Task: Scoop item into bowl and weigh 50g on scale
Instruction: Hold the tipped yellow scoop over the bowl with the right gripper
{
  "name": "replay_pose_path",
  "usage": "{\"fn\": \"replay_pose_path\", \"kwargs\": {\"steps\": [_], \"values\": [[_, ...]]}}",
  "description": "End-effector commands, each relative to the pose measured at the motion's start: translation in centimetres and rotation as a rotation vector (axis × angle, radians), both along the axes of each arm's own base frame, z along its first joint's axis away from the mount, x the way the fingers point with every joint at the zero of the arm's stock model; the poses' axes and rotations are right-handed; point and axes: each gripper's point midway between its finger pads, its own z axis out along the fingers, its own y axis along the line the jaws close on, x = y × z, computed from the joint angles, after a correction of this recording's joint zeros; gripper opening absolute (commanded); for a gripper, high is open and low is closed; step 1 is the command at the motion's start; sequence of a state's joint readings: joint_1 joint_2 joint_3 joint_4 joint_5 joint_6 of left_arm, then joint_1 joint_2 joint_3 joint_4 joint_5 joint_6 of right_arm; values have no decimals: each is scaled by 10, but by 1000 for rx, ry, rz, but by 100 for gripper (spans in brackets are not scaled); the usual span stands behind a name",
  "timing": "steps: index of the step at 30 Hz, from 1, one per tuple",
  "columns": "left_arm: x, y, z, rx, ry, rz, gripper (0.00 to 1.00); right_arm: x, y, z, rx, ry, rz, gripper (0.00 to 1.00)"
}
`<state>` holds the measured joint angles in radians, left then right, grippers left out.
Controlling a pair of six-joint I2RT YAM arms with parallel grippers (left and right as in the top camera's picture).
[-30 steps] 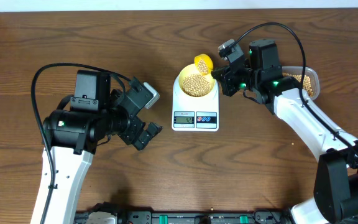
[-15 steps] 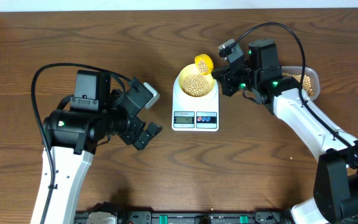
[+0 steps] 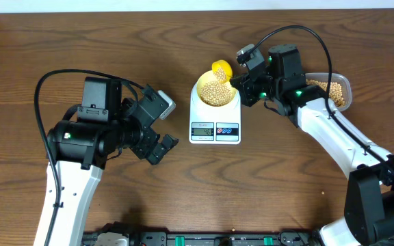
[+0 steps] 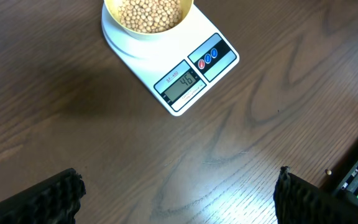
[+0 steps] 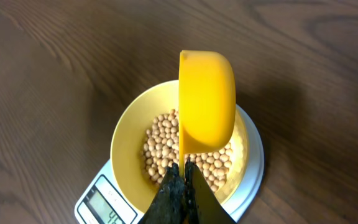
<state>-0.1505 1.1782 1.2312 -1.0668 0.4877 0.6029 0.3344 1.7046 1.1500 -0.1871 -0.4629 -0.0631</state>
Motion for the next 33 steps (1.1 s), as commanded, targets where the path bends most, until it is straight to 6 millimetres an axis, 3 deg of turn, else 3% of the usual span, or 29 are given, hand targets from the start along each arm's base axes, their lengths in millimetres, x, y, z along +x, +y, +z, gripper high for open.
{"fn": "replay_pose_path", "kwargs": {"steps": [1, 14, 17, 21, 23, 27, 30, 33], "values": [[0, 2, -1, 8, 0, 1, 100, -1, 4, 0, -18, -17, 25, 1], [0, 2, -1, 8, 0, 1, 100, 1, 2, -1, -33, -21, 10, 1], [0, 2, -1, 8, 0, 1, 100, -4, 9, 2, 1, -14, 39, 1], [0, 2, -1, 8, 0, 1, 100, 3, -2, -2, -64, -43, 4, 1], [0, 2, -1, 8, 0, 1, 100, 0, 9, 5, 2, -29, 24, 1], [0, 2, -1, 8, 0, 1, 100, 4, 1, -1, -61, -53, 9, 1], [0, 2, -1, 8, 0, 1, 100, -2, 12, 4, -10, -35, 39, 1], [0, 2, -1, 8, 0, 1, 100, -1, 6, -1, -62, -51, 35, 1]]}}
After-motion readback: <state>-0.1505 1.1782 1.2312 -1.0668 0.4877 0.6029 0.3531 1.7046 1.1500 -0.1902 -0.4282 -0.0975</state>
